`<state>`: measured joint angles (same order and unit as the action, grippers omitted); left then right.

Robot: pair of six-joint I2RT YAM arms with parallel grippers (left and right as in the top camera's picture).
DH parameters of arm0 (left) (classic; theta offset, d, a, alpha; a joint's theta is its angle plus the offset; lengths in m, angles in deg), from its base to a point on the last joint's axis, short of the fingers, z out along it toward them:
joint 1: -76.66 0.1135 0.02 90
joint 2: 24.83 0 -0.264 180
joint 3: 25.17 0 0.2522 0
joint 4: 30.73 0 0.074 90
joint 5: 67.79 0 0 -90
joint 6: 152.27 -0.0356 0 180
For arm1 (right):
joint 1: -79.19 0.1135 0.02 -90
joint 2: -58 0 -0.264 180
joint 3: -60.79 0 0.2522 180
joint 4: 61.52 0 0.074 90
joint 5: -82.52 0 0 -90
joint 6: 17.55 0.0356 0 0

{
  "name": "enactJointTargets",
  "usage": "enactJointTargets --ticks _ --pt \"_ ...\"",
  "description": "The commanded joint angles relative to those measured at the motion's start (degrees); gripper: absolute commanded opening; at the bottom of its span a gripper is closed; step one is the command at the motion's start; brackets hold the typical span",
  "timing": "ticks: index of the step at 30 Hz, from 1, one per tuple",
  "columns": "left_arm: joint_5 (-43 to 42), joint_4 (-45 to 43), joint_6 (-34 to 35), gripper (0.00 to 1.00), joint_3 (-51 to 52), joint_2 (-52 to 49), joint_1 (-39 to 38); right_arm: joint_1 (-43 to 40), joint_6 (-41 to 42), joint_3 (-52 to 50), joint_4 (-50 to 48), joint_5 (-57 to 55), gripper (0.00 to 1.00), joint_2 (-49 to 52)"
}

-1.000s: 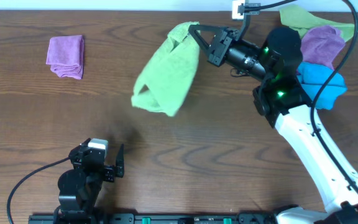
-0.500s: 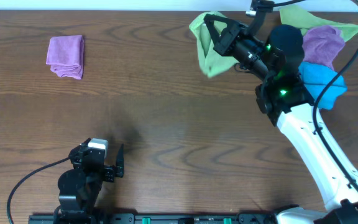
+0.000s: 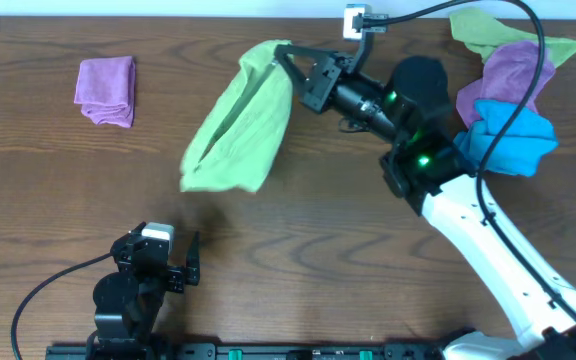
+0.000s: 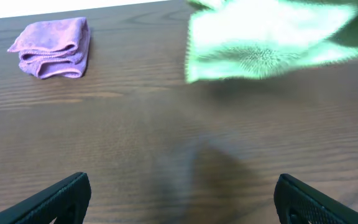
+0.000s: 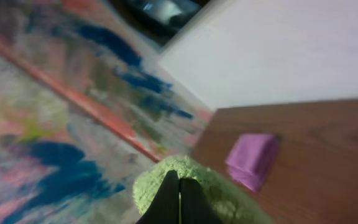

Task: Fold the cloth
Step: 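Drag the green cloth left and release it mid-table, then grasp the green cloth's folded corner with the right gripper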

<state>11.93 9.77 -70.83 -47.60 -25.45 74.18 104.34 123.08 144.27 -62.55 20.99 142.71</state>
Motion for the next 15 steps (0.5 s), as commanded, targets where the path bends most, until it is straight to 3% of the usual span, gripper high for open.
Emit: enactJointTargets --ticks 1,3,4,5,6,11,15 --pt "0.17 -0.02 0.87 0.95 1.05 0.35 -0.17 -4.61 -0.55 0.37 6.34 -6.01 0.01 -0.02" --pt "0.17 -0.02 0.87 0.95 1.05 0.35 -0.17 -7.76 -0.48 0.37 13.16 -11.56 0.02 -0.02" --pt "0.17 -0.02 0.87 0.95 1.05 0.35 -0.17 -9.05 -0.22 0.37 15.85 -13.53 0.26 -0.02" --pt "0.17 -0.02 0.87 0.95 1.05 0.35 -0.17 -10.49 0.22 0.37 18.64 -14.8 0.68 -0.04" --pt "0.17 -0.02 0.87 0.95 1.05 0.35 -0.17 -11.69 0.15 0.37 20.39 -14.75 0.99 -0.04" --pt "0.17 -0.02 0.87 0.95 1.05 0.35 -0.17 -16.11 -1.09 0.37 27.58 -14.51 0.99 -0.04" --pt "0.17 -0.02 0.87 0.95 1.05 0.35 -0.17 -15.08 -11.23 0.35 30.32 -12.24 0.99 -0.04"
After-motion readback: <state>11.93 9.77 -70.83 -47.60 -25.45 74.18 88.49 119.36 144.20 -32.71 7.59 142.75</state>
